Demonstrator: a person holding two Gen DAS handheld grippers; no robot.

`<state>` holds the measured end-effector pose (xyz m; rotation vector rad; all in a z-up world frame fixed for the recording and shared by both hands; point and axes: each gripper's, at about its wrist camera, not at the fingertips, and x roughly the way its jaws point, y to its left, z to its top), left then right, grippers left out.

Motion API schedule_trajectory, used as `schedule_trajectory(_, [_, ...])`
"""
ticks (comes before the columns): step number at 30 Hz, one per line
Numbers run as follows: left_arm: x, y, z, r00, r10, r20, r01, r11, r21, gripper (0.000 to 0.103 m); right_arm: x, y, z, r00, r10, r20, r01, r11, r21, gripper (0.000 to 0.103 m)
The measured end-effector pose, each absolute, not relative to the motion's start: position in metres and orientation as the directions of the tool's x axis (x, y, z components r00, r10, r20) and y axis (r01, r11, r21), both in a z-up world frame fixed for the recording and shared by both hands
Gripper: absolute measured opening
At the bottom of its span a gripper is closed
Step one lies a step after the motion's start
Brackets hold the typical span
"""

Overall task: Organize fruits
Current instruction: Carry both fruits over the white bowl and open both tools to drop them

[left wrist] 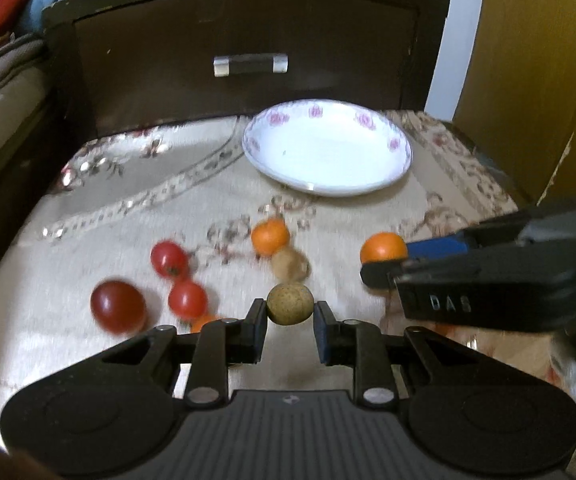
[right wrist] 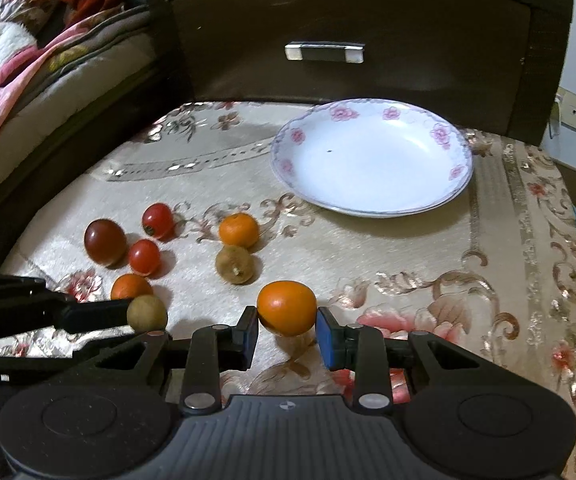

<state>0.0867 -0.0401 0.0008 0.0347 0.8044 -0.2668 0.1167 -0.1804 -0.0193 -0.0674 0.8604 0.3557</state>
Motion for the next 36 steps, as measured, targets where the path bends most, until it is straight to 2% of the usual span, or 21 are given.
schedule_trajectory(20, [0.19, -0.066, 0.015, 0.7, -0.262, -0.664, 0.272, 0.958, -0.092, 0.033, 0.181, -0.209, -0.007, 0.686, 0.228, -0.691, -0.243, 0.967, 0.078, 0.025])
schedule_trajectory(36, [0.205, -0.071, 0.004, 0.68, -0.26, -0.686, 0.267, 0.959, -0.099, 0.034, 0.202, -0.214, -0.012, 0.691, 0.213, -0.69, -0.226, 0.971, 0.074, 0.027])
